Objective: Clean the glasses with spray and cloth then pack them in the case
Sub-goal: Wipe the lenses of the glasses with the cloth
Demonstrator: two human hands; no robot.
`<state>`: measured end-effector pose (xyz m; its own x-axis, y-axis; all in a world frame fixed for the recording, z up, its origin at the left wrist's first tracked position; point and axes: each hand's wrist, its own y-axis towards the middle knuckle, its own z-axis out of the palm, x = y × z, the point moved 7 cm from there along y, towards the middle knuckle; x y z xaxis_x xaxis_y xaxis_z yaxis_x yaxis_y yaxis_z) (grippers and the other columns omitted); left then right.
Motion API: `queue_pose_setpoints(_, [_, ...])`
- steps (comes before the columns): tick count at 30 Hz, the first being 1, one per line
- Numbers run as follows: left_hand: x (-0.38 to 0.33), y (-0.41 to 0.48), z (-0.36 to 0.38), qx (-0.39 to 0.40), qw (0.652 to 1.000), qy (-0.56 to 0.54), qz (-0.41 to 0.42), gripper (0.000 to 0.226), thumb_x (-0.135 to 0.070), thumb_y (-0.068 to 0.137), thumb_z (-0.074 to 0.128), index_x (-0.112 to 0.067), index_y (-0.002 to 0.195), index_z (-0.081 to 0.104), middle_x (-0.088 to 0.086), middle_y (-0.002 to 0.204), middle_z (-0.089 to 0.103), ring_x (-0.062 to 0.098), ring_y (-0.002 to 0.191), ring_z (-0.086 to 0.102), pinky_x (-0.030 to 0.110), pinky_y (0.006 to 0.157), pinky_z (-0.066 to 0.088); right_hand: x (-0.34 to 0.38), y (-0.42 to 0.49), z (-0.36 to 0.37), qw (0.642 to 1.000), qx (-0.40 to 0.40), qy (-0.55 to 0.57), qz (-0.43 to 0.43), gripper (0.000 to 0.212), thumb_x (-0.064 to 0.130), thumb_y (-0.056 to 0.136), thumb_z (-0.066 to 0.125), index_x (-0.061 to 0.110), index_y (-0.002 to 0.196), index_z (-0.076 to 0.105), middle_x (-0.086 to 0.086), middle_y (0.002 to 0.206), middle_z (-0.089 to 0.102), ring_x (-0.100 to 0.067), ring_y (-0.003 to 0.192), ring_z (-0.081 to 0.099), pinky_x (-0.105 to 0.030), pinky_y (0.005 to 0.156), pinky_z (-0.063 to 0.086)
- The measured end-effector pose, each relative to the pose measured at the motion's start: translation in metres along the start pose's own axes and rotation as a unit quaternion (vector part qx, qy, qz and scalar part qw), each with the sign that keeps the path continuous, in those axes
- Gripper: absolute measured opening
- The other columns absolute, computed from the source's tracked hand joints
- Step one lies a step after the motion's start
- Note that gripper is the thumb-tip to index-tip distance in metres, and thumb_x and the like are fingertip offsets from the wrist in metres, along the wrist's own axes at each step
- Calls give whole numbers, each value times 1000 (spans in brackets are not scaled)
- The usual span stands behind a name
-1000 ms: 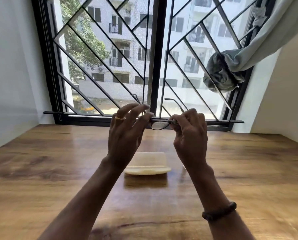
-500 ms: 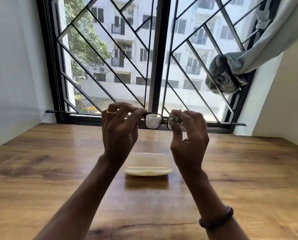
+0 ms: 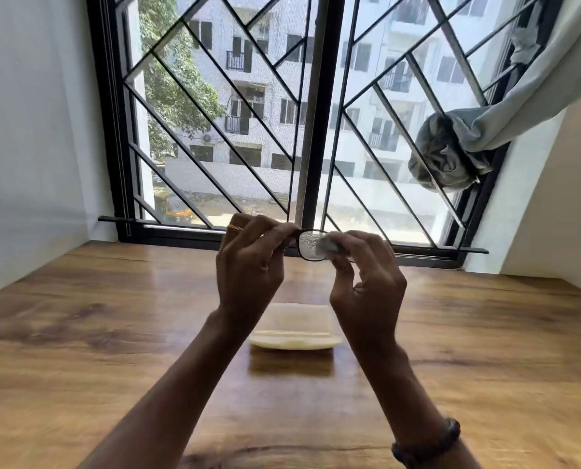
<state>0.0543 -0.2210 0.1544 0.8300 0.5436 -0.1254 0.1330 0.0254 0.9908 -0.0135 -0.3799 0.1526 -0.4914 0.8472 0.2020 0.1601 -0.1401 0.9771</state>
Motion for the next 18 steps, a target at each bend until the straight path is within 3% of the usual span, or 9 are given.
queue_pose_setpoints(4, [-9,-1,3,13,1000,-2,15,12,-3,93,73,-9,101,80,5,85,72,27,81,61,39,69,51,1,0,-1,1000,-10,-10,14,18,-6,87,70,6,99,78,-7,95,67,-19,91,64,-22,83,51])
queue_pose_setpoints(18, [-12,-1,2,27,997,56,40,13,-11,95,68,-13,99,80,2,81,69,29,77,62,42,71,44,12,-6,11,998,43,-39,-31,22,-6,88,68,7,103,78,-9,100,68,-26,95,62,-39,77,54])
